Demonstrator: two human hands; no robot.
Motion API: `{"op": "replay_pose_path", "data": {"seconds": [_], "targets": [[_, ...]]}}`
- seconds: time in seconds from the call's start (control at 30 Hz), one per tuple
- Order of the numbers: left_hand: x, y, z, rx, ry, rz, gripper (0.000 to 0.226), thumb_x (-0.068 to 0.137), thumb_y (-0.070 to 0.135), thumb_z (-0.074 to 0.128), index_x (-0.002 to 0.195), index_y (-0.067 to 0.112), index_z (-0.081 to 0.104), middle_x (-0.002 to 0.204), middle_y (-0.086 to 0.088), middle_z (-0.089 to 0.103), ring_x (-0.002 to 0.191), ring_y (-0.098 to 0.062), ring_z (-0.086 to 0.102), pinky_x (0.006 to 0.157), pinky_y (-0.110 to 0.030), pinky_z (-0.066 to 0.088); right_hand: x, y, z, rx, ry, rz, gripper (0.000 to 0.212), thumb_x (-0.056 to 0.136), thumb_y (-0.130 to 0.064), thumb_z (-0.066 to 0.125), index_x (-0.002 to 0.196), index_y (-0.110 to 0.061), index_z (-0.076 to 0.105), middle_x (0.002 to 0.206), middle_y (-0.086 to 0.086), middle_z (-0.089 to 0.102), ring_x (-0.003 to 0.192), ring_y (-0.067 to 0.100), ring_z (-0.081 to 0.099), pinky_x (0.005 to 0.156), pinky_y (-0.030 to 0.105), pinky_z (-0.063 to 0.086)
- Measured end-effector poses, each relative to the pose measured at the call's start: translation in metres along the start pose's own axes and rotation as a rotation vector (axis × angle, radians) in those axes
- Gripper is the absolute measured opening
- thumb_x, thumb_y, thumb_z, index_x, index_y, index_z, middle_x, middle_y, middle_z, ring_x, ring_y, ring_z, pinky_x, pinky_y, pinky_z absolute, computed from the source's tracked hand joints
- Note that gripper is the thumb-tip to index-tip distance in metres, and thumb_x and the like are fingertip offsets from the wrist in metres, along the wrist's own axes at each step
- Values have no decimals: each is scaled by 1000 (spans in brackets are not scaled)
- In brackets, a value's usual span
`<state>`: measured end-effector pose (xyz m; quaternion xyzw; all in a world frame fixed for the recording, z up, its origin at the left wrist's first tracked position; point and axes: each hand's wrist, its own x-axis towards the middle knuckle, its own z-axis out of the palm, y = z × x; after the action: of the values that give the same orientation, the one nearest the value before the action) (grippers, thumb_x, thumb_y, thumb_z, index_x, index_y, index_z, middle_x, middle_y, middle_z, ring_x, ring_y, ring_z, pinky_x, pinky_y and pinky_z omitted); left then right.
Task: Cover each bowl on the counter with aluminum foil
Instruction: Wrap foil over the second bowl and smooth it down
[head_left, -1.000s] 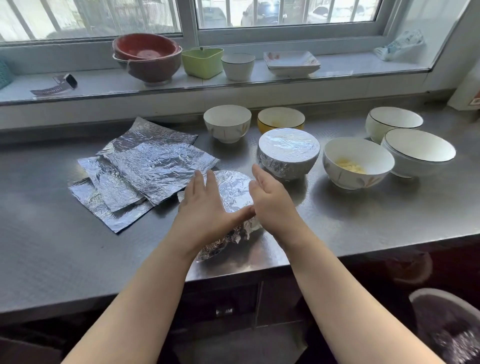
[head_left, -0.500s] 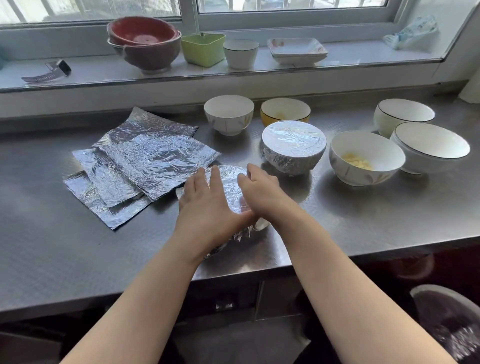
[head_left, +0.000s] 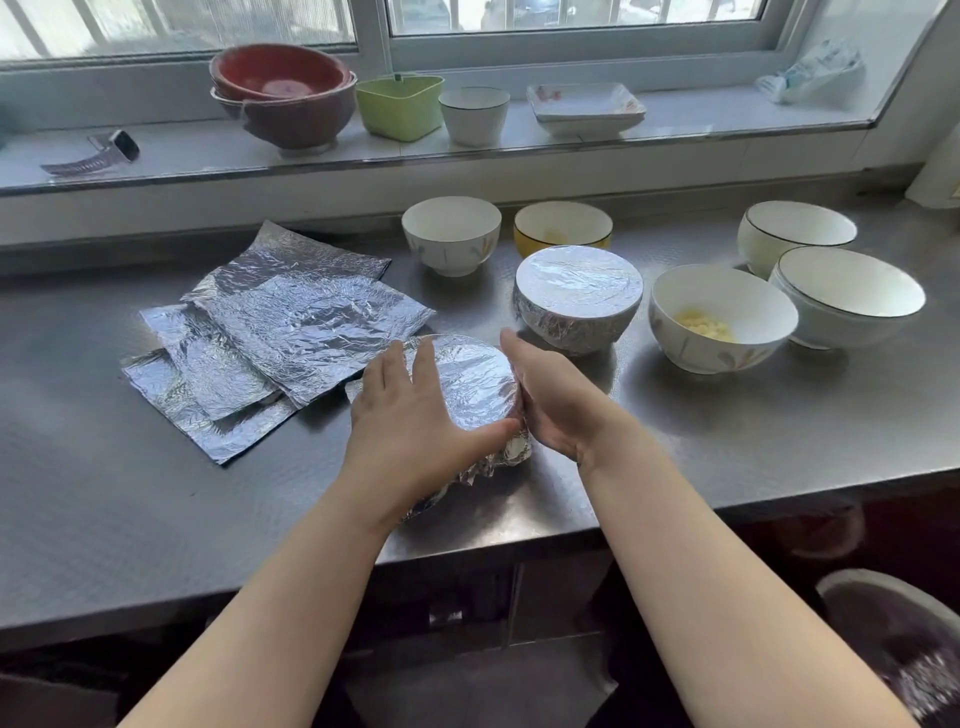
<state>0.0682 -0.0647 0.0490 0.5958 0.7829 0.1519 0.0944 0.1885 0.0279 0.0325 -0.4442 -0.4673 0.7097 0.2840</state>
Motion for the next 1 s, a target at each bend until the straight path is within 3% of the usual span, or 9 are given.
{"op": "replay_pose_path", "data": {"seconds": [0.23, 0.4, 0.57, 0.63, 0.73, 0.8, 0.87, 0.93, 1.0], "targets": [[1, 0, -2, 4, -9, 9, 123, 62, 86, 51, 155, 21, 3, 163, -9, 2, 149, -25, -2, 119, -45, 8, -8, 1, -7, 168, -192, 68, 70, 101, -58, 15, 138, -10, 51, 132, 12, 61, 124, 26, 58, 103, 37, 45], [2, -2, -5, 27, -17, 23, 123, 62, 85, 53, 155, 21, 5, 162, -10, 8, 148, -27, 4, 120, -45, 12, -13, -5, -13, 114, -275, 118, 82, 97, -66, 9, 146, -9, 42, 143, 13, 52, 135, 28, 46, 117, 40, 27], [3, -3, -6, 39, -35, 30, 125, 60, 88, 51, 155, 20, 5, 162, -10, 10, 148, -28, 6, 120, -45, 13, -35, -27, -26, 38, 117, -41, 59, 106, -37, 30, 145, 7, 31, 151, 22, 35, 141, 31, 36, 115, 36, 31], [3, -3, -6, 37, -35, 28, 124, 62, 87, 53, 155, 20, 5, 162, -10, 10, 148, -28, 5, 119, -46, 14, -51, -30, -29, 109, 133, -172, 47, 106, -24, 36, 142, 5, 39, 147, 19, 45, 134, 25, 46, 107, 29, 39], [3, -4, -5, 47, -33, 24, 124, 63, 87, 53, 155, 20, 4, 162, -10, 9, 148, -29, 5, 120, -46, 13, -72, -29, -10, 144, 100, -188, 47, 102, -13, 38, 141, 13, 32, 145, 31, 37, 136, 32, 42, 101, 27, 41], [3, -4, -4, 48, -29, 24, 124, 63, 87, 53, 155, 20, 5, 162, -11, 9, 148, -29, 5, 120, -46, 13, -76, -25, 1, 119, 114, -173, 45, 101, -10, 38, 137, 17, 29, 134, 34, 40, 133, 38, 36, 108, 37, 39], [3, -3, -4, 45, -23, 24, 123, 63, 86, 53, 155, 19, 6, 162, -10, 9, 148, -29, 5, 119, -46, 13, -78, -21, 8, 108, 96, -164, 39, 101, -10, 38, 131, 13, 45, 116, 20, 60, 124, 34, 48, 110, 44, 32], [2, -3, -4, 42, -22, 24, 122, 63, 86, 52, 155, 20, 5, 162, -10, 8, 148, -28, 4, 119, -46, 13, -73, -18, 11, 87, 87, -166, 26, 100, -12, 40, 98, -11, 66, 84, -10, 65, 93, 20, 64, 112, 44, 34], [2, -3, -4, 42, -28, 22, 122, 64, 86, 52, 155, 21, 3, 163, -9, 5, 149, -27, 1, 119, -45, 11, -66, -17, 10, 34, 132, -181, 29, 99, -14, 42, 75, -20, 55, 73, -9, 55, 84, 11, 52, 111, 45, 37]]}}
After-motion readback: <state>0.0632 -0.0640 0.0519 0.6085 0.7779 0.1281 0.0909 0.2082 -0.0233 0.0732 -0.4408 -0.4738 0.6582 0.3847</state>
